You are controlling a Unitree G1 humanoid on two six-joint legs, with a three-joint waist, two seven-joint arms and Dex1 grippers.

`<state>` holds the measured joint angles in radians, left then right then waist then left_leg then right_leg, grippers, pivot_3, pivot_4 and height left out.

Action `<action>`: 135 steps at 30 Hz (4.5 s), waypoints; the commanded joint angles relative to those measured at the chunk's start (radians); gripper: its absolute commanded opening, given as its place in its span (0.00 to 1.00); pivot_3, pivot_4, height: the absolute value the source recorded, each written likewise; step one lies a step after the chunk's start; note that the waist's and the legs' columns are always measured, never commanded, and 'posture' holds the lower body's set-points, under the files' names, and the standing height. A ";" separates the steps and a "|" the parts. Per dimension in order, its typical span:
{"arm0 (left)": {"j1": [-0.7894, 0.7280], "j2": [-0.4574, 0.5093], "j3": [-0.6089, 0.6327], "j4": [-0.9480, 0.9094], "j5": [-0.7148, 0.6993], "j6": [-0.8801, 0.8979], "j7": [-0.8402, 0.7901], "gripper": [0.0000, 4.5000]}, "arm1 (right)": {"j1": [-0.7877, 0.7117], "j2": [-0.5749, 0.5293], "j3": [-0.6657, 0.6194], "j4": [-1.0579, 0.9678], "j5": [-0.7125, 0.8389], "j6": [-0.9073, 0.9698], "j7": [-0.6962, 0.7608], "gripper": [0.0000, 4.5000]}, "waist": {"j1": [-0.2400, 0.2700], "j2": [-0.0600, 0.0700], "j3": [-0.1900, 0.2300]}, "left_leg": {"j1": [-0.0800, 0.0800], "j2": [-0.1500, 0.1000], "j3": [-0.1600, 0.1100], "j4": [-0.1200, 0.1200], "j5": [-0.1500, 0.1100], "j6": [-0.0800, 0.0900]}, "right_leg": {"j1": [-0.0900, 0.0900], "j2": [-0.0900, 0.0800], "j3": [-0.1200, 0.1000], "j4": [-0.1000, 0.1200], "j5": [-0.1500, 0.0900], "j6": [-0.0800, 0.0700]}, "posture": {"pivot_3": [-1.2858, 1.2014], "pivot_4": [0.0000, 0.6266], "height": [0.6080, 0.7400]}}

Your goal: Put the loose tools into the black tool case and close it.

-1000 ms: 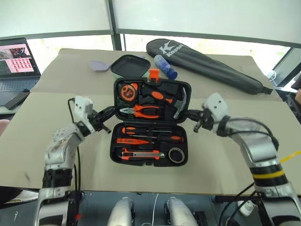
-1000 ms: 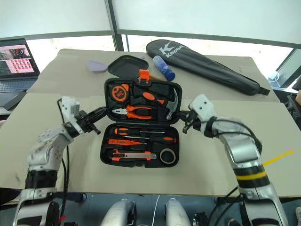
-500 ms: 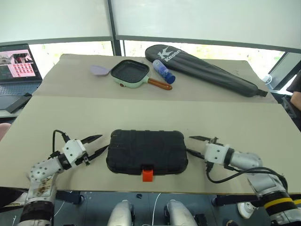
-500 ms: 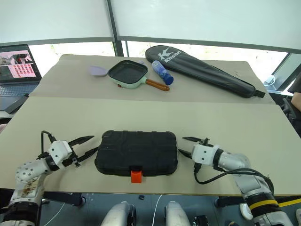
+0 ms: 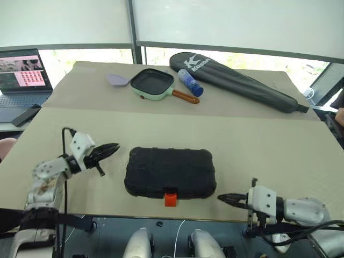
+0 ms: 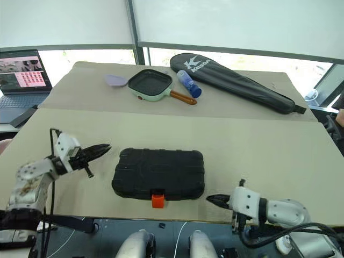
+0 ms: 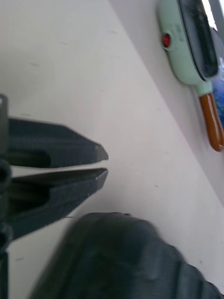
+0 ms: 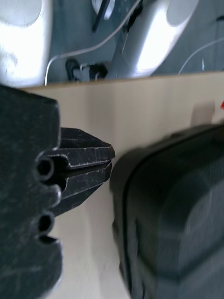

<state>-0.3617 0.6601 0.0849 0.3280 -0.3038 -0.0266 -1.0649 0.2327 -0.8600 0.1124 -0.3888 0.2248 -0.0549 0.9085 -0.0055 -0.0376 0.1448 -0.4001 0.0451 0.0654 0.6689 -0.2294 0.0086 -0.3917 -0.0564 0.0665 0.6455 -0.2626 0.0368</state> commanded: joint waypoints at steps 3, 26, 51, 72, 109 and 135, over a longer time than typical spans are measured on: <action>-0.133 -0.004 -0.135 0.124 0.104 0.058 -0.067 0.01 | -0.117 0.078 0.115 -0.027 -0.103 0.128 -0.034 0.00 | -0.008 0.000 0.000 | -0.003 0.000 0.000 0.000 0.000 0.000 | -0.003 0.001 0.000 0.000 0.000 0.000 | 0.52 0.24 1.00; 0.045 -0.012 0.080 -0.143 -0.149 0.243 -0.079 0.01 | -0.533 0.236 0.024 0.385 -0.117 0.076 -0.055 0.00 | -0.001 -0.002 0.001 | -0.012 0.001 0.000 0.001 0.000 0.000 | -0.014 0.001 0.001 0.003 0.001 -0.002 | 0.52 0.24 1.00; -0.228 -0.143 -0.268 -0.072 0.053 0.278 -0.116 0.01 | -0.388 0.261 0.100 0.083 -0.038 0.295 -0.030 0.00 | 0.001 -0.002 0.002 | -0.015 0.000 -0.004 0.006 0.000 0.000 | -0.012 0.002 -0.002 0.003 0.001 -0.001 | 0.52 0.24 1.00; -0.182 -0.131 -0.290 -0.072 0.082 0.287 -0.117 0.01 | -0.442 0.344 0.077 0.126 -0.018 0.245 -0.041 0.00 | -0.011 0.002 -0.001 | -0.012 0.000 -0.004 0.006 0.000 0.000 | -0.010 0.003 -0.001 0.005 0.002 -0.001 | 0.52 0.24 1.00; -0.167 -0.134 -0.342 -0.072 0.135 0.387 -0.101 0.01 | -0.543 0.444 0.163 0.281 -0.114 0.277 -0.066 0.00 | -0.029 0.008 -0.008 | 0.006 0.006 -0.004 0.004 0.000 0.000 | 0.003 0.011 0.004 0.004 0.001 -0.003 | 0.52 0.24 1.00; -0.114 -0.115 -0.341 -0.108 0.124 0.410 -0.101 0.01 | -0.635 0.456 0.162 0.298 -0.107 0.279 -0.030 0.00 | -0.042 0.008 -0.007 | 0.007 0.006 -0.004 -0.001 0.000 0.000 | 0.001 0.013 0.006 0.003 0.000 -0.003 | 0.52 0.24 1.00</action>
<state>-0.5506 0.5465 -0.1795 0.1632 -0.2251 0.3624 -1.1539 -0.3669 -0.4190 0.3005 -0.0147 0.0911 0.2582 0.8827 -0.0476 -0.0294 0.1374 -0.3922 0.0514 0.0611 0.6676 -0.2291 0.0082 -0.3903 -0.0439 0.0729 0.6485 -0.2625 0.0333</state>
